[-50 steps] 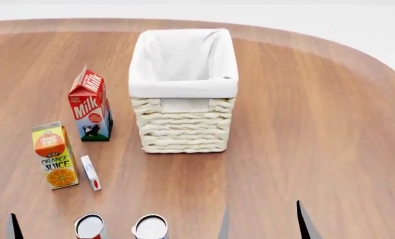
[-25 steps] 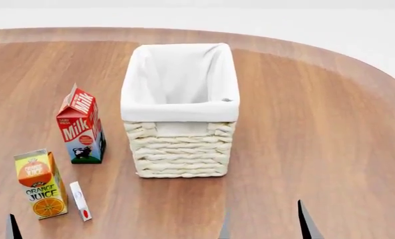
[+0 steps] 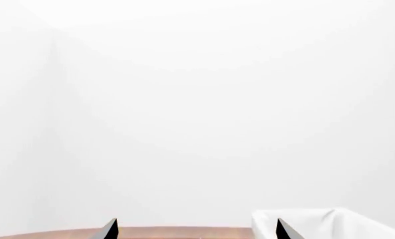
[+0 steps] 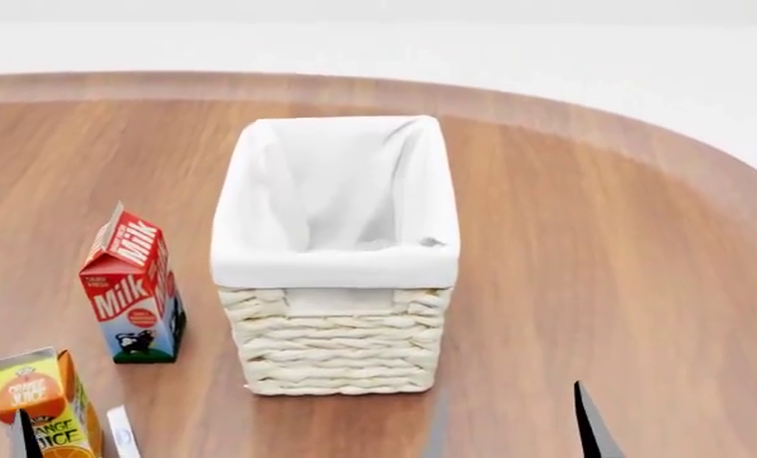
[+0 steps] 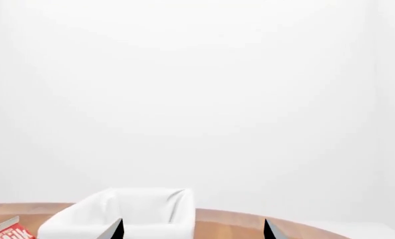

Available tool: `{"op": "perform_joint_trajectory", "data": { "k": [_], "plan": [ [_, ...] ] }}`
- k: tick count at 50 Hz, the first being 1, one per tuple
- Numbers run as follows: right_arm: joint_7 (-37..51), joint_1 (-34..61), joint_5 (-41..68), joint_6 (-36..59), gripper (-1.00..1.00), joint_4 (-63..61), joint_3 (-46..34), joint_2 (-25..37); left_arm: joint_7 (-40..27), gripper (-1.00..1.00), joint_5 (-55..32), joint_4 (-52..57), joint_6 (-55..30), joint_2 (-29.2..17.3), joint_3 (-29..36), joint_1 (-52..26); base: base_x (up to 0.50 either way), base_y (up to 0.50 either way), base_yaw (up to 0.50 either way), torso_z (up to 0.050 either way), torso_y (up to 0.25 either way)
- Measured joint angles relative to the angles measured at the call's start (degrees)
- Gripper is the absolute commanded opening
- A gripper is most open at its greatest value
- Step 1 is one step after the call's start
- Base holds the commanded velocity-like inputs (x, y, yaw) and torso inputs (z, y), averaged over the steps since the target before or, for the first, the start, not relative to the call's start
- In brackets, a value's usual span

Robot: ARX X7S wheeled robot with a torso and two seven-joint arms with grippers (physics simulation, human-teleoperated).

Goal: Pick up the alphabet soup, and put it in the basket.

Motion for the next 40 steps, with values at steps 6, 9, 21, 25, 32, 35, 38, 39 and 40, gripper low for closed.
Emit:
{"op": "perform_joint_trajectory", "data": {
  "k": [6, 9, 21, 25, 32, 35, 38, 39, 40],
  "plan": [
    [0.1, 0.0, 0.1, -0.1, 1.00, 0.1, -0.1, 0.1, -0.2, 1.00, 0.0, 0.0, 0.0, -0.1, 0.1, 0.0, 0.24, -0.01, 0.00, 0.000, 0.000],
    [0.2, 0.0, 0.1, -0.1, 1.00, 0.0, -0.1, 0.1, -0.2, 1.00, 0.0, 0.0, 0.0, -0.2, 0.1, 0.0, 0.24, -0.01, 0.00, 0.000, 0.000],
    [0.5, -0.1, 0.1, -0.2, 1.00, -0.2, -0.3, 0.4, -0.5, 1.00, 0.0, 0.2, 0.0, -0.4, 0.2, 0.2, 0.24, -0.01, 0.00, 0.000, 0.000],
    [0.6, -0.2, 0.1, -0.2, 1.00, -0.2, -0.3, 0.4, -0.6, 1.00, 0.0, 0.3, 0.0, -0.5, 0.3, 0.2, 0.24, -0.01, 0.00, 0.000, 0.000],
    [0.7, -0.2, 0.4, -0.6, 1.00, -0.2, -0.3, 0.5, -0.8, 1.00, 0.0, 0.2, 0.1, -0.6, 0.4, 0.1, 0.23, -0.01, 0.00, 0.000, 0.000],
    [0.7, -0.2, 0.8, -1.0, 1.00, -0.2, -0.3, 0.6, -0.9, 1.00, -0.1, 0.1, 0.2, -0.7, 0.4, 0.0, 0.00, 0.00, 0.00, 0.000, 0.003],
    [0.7, -0.3, 1.1, -1.3, 1.00, -0.1, -0.3, 0.6, -0.9, 1.00, -0.1, 0.0, 0.2, -0.7, 0.5, 0.0, 0.00, 0.00, 0.00, 0.000, 0.000],
    [0.6, -0.3, 1.2, -1.5, 1.00, -0.1, -0.3, 0.6, -0.9, 1.00, -0.1, 0.0, 0.2, -0.7, 0.5, -0.1, 0.00, 0.00, 0.00, 0.000, 0.000],
    [0.6, -0.3, 1.2, -1.6, 1.00, -0.1, -0.3, 0.6, -1.0, 1.00, -0.1, 0.0, 0.2, -0.7, 0.5, -0.1, 0.00, 0.00, 0.00, 0.000, 0.000]
  ]
}}
